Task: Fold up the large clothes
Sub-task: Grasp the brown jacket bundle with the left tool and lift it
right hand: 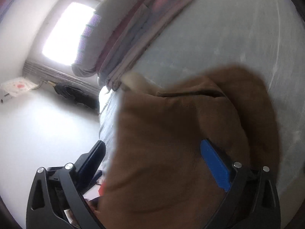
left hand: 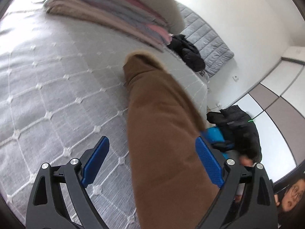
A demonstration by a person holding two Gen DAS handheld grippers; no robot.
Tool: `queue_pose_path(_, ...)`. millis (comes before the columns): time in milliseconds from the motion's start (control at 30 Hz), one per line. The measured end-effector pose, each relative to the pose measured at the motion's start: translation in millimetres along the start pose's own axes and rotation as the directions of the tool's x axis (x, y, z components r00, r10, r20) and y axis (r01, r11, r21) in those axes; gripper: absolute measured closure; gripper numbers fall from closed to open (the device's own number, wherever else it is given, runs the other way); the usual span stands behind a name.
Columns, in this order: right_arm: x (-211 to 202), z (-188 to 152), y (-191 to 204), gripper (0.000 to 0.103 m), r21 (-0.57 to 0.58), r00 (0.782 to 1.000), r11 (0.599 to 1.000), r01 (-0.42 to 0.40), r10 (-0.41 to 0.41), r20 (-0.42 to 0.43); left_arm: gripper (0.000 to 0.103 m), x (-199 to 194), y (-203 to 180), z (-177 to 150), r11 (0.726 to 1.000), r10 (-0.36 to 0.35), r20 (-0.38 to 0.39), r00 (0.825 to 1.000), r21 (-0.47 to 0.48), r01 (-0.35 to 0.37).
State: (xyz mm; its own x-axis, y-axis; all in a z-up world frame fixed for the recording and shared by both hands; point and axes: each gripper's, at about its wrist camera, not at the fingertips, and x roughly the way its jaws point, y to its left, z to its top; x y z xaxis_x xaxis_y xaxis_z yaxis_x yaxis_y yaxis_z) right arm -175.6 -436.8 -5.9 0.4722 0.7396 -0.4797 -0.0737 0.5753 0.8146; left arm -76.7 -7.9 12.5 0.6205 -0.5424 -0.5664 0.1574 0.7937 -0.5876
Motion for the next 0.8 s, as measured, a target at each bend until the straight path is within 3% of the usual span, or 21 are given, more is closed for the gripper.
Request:
queue_pose_path(67, -12.7, -5.0, -12.4, 0.007, 0.038, 0.997, 0.997, -0.07, 0.069, 0.044, 0.015, -0.3, -17.7, 2.6, 0.997, -0.009, 0.021, 1.0, 0.071, 0.008)
queue_pose_path(200, -18.5, -9.4, -9.2, 0.007, 0.011, 0.996, 0.997, -0.075, 0.074, 0.052, 0.015, 2.6, -61.5, 1.5, 0.968, -0.051, 0.058, 0.997, 0.248, 0.035)
queue_pose_path(300, -12.1, -6.5, -11.8, 0.007, 0.017, 0.995, 0.996, -0.087, 0.086, 0.054, 0.015, 11.4, -88.2, -8.4, 0.937, -0.081, 0.04, 0.996, 0.345, 0.062)
queue_pose_path(400, -7.6, 4.6, -9.0, 0.007, 0.026, 0.995, 0.995, -0.092, 0.091, 0.047, 0.015, 24.3, -102.3, -20.4, 0.906, -0.059, 0.001, 0.998, 0.421, 0.053)
queue_pose_path(533, -10.4, 4.7, -12.3, 0.007, 0.029, 0.997, 0.997, -0.074, 0.074, 0.023, 0.015, 51.1, -94.4, -31.0, 0.906, 0.017, -0.106, 0.994, 0.423, 0.029)
queue_pose_path(667, -12.7, 4.8, -9.8, 0.007, 0.05, 0.999, 0.998, -0.047, 0.046, 0.016, 0.015, 48.3, -94.4, -29.8, 0.905, 0.027, -0.081, 0.996, 0.425, 0.01)
queue_pose_path(800, -41.4, 6.8, 2.3, 0.007, 0.032, 0.996, 1.0, 0.0, -0.002, 0.084, 0.015, 51.2, -96.1, -34.6, 0.894, 0.062, -0.073, 0.995, 0.448, -0.023)
